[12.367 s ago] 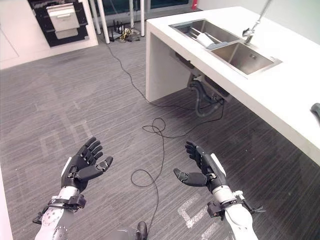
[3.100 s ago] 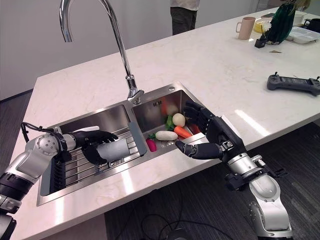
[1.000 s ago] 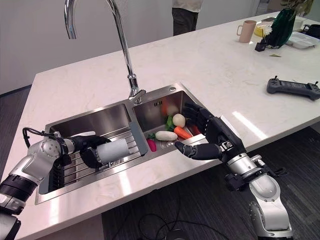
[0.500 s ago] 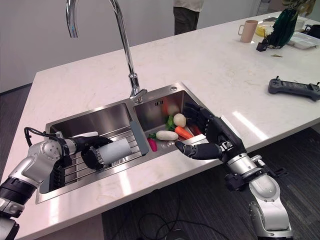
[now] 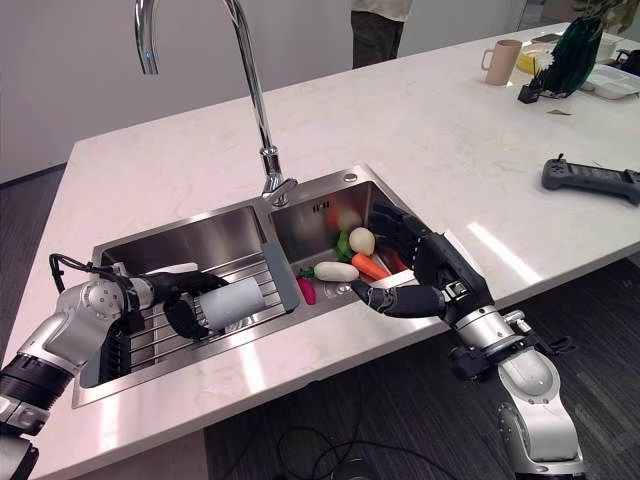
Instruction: Place the dishes in the dishwasher.
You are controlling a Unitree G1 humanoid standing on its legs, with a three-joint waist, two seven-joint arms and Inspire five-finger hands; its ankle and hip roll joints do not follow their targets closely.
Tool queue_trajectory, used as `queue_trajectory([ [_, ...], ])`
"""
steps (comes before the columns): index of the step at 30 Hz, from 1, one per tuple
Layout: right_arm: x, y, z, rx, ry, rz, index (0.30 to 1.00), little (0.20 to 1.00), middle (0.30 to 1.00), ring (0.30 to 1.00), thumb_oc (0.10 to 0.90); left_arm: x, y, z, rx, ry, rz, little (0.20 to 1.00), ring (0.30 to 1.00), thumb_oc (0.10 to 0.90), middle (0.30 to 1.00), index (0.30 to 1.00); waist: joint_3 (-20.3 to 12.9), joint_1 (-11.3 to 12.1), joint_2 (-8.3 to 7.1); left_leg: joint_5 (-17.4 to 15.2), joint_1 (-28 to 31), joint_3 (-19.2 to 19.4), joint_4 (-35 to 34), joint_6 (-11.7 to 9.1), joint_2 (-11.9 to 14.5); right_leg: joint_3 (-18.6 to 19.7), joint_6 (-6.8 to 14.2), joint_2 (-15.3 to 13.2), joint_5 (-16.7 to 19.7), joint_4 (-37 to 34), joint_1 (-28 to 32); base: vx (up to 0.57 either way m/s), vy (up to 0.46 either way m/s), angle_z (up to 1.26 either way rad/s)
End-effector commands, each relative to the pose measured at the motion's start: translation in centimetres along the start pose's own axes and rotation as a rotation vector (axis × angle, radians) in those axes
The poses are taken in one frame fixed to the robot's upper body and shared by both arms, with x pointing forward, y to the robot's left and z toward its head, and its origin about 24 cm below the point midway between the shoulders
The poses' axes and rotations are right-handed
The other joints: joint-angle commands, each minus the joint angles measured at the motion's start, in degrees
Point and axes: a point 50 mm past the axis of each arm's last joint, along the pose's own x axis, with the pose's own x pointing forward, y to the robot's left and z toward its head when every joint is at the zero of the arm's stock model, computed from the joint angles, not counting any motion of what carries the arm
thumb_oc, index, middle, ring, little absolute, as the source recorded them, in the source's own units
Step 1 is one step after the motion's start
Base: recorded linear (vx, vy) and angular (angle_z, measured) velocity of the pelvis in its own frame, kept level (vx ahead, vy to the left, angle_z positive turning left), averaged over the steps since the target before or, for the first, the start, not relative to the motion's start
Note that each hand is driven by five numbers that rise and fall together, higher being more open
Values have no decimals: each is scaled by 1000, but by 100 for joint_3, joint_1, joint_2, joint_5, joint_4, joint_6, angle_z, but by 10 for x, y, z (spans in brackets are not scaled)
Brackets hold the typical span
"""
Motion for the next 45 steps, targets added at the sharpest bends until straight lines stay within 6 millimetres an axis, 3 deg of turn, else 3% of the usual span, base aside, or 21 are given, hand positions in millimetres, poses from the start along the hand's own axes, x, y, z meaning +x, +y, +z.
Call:
queue_trajectory([
  [1,13,-9,43,-55,-235,-14,900,900,900,900,800,-32,59,23,53,-92,230,900,900,800,900,900,-178,34,119,-1447,326,-612,659,-21,-45,-440,154,176,-203,-286,139,0,0,0],
  [14,12,-8,42,-56,-227,-13,900,900,900,900,800,-42,62,29,42,-150,259,900,900,800,900,900,-184,74,129,-1447,327,-601,659,-21,-42,-491,165,138,-202,-286,143,0,0,0],
  [19,11,-8,40,-50,-219,-14,900,900,900,900,800,-40,57,20,36,-110,239,900,900,800,900,900,-186,96,114,-1455,342,-551,659,-16,-17,-562,173,99,-201,-286,154,13,-4,0],
  [25,9,-11,42,-62,-213,-18,900,900,900,900,800,-55,65,9,-13,-104,289,900,900,800,900,900,-154,144,127,-1443,345,-532,659,-33,-11,-600,165,82,-203,-286,150,0,0,0],
  [40,6,-11,43,-65,-214,-28,900,900,900,900,800,-68,63,18,-37,-208,300,900,900,800,900,900,-136,210,99,-1429,338,-585,659,-39,-14,-656,151,68,-219,-286,166,0,0,0],
  [45,7,-10,41,-63,-213,-35,900,900,900,900,800,-63,55,21,-30,-209,262,900,900,800,900,900,-145,211,88,-1436,345,-584,659,-31,-16,-668,151,63,-218,-286,172,0,0,0],
])
